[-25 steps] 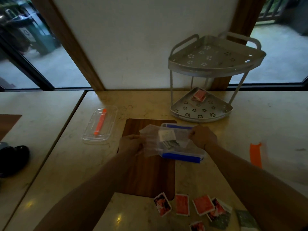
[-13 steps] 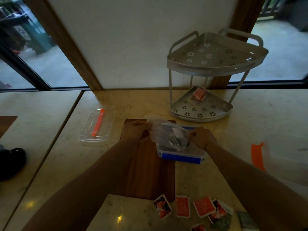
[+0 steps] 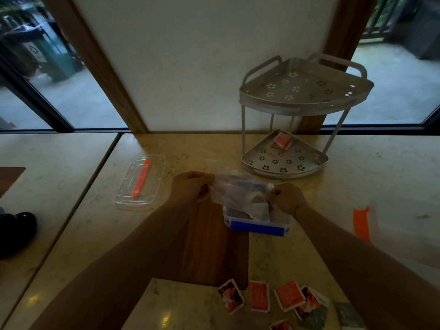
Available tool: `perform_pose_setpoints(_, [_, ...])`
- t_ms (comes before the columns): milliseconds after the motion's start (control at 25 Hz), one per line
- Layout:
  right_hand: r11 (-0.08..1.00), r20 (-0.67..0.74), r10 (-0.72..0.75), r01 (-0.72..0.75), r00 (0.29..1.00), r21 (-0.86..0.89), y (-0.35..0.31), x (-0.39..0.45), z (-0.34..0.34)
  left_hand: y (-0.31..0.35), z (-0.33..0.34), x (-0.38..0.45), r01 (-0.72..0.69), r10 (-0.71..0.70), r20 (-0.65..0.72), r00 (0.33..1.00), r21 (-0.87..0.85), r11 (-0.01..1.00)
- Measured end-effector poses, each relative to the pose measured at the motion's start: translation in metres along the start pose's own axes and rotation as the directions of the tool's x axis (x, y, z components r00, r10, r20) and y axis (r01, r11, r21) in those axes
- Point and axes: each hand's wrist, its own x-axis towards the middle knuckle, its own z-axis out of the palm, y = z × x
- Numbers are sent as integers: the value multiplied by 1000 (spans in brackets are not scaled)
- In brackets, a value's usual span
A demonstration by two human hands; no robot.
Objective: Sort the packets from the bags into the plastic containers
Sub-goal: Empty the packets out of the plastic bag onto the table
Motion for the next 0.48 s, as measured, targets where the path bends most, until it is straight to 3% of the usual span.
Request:
perform_pose_setpoints(120, [1000, -17, 7, -6, 1000, 9, -8, -8, -5, -2, -7, -5, -9, 9, 3, 1000, -10, 1000])
perform_pose_setpoints(200, [979, -11, 54, -50, 999, 200, -13, -15, -10, -7, -14, -7, 2, -2, -10, 1000, -9, 1000])
perform_pose_setpoints(280, [889, 25, 103, -104, 994, 445, -15, -26, -18, -16, -20, -12, 27, -27, 14, 1000, 1, 1000])
perform_pose_setpoints(480, [738, -14, 84, -53, 996, 673, -12, -49, -37, -54, -24, -26, 136, -141, 115, 983, 49, 990])
